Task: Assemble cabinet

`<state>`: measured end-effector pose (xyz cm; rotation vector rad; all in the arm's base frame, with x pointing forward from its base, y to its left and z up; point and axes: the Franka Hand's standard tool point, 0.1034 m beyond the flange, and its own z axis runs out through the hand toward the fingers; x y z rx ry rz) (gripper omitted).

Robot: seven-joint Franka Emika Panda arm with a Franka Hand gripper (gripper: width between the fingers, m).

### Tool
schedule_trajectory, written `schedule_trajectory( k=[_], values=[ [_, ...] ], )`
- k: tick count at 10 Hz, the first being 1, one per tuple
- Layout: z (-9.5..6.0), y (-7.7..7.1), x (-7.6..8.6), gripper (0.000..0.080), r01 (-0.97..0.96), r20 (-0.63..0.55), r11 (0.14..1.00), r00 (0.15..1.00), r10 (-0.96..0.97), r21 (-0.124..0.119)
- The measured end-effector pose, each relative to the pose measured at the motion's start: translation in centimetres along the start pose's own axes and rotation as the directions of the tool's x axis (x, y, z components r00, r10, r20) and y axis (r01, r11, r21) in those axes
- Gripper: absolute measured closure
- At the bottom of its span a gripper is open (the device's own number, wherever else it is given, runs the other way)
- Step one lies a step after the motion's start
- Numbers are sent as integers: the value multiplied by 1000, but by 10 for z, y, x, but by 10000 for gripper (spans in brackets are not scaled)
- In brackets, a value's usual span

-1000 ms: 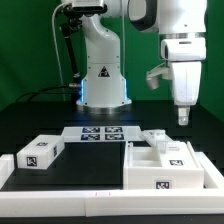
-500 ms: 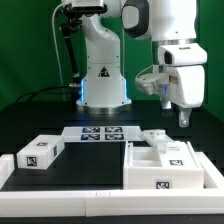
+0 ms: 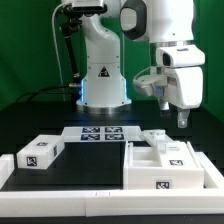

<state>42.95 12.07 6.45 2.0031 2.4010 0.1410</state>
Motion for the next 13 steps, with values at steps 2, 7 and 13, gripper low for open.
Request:
schedule_trajectory(
  k=[2,7,13],
  values=[
    [8,-24,4,2,2,-17,1000,1000,-2,-2],
    [25,-51,10,2,-12,-44,1000,999,13,20],
    [47,-67,4,269,-44,-62,997,997,48,64]
  ],
)
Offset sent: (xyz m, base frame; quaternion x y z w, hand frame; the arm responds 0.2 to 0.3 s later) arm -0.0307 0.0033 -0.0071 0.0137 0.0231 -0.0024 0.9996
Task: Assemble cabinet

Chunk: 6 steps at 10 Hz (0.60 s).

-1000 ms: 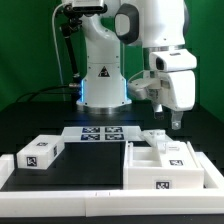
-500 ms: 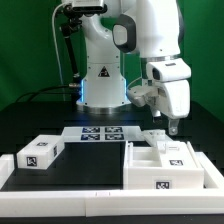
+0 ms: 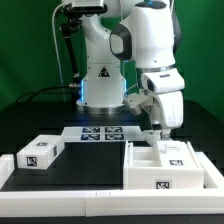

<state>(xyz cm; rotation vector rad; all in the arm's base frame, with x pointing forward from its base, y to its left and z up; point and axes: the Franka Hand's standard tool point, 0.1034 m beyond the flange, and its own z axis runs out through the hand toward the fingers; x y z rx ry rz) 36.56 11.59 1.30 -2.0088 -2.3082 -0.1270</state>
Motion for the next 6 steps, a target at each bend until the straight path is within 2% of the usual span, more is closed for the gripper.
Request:
schedule_trajectory(
  k=[1,2,3,4,6],
  values=[
    [0,0,0,404,-1,0,1000,1000,1,0],
    [0,0,0,404,-1,0,1000,1000,1,0],
    [0,0,0,587,-2,0,1000,1000,2,0],
    [0,0,0,716,-2,0,1000,1000,2,0],
    [0,0,0,732,-8,0,1000,1000,8,-1]
  ],
)
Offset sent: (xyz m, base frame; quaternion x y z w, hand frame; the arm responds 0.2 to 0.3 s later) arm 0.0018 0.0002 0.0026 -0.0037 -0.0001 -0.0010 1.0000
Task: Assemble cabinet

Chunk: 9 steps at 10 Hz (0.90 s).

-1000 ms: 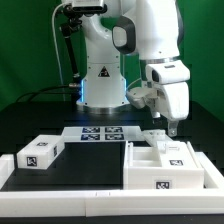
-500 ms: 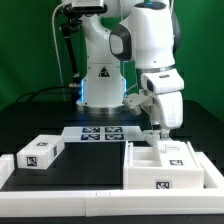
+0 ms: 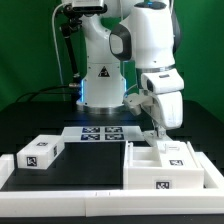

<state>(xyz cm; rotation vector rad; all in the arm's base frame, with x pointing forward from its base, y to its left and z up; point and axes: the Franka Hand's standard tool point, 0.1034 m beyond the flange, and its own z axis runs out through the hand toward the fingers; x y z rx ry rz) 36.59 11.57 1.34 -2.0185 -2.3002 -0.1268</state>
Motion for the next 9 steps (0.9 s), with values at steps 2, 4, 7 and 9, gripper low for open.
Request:
schedule_trajectory(
  k=[2,4,7,9],
  values=[
    [-2,0,0,732,-93,2,996,996,93,-1],
    [-14,2,-7,732,-152,31,988,988,151,4],
    [-44,8,-28,732,-169,107,985,980,165,25],
    [-55,16,-47,732,-141,121,989,983,136,32]
  ],
)
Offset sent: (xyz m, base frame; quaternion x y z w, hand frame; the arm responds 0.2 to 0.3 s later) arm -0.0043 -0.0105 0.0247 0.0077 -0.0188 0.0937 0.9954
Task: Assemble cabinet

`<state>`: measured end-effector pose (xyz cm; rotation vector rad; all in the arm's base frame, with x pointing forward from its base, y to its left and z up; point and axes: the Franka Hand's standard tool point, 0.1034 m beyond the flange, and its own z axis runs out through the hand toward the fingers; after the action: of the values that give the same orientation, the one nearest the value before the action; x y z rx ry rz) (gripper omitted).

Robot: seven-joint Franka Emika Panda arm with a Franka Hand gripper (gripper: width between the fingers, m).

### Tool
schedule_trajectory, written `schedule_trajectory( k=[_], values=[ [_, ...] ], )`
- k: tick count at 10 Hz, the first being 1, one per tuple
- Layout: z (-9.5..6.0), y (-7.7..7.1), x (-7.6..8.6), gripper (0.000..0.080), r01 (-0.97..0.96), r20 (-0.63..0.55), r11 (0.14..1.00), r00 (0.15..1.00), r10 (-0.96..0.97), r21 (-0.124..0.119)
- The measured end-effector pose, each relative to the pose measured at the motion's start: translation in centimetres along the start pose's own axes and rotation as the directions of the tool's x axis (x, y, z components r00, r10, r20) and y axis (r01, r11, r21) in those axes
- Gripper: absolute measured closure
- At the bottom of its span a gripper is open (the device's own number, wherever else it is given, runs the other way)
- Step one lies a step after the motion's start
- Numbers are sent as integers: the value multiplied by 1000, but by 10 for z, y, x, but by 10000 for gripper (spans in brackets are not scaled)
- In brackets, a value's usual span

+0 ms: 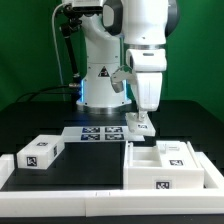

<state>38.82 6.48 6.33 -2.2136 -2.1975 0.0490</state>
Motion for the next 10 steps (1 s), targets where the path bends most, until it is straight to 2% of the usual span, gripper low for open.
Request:
schedule_trajectory(
  k=[1,4,5,6,7,8,9,10],
  values=[
    [-3,10,-7,732,5,-4,1000,1000,-5,-13],
    [-2,9,-7,732,-5,-4,1000,1000,4,-12],
    [-4,17,-12,732,-16,7,1000,1000,16,9],
    [-8,27,-14,732,-34,13,999,999,34,13],
    [-11,31,-14,732,-35,14,999,999,35,7],
    [-9,29,-14,732,-34,13,999,999,34,10],
    [-9,30,-12,732,-32,6,999,999,32,-7],
    [-9,29,-12,732,-33,5,999,999,33,-8]
  ],
)
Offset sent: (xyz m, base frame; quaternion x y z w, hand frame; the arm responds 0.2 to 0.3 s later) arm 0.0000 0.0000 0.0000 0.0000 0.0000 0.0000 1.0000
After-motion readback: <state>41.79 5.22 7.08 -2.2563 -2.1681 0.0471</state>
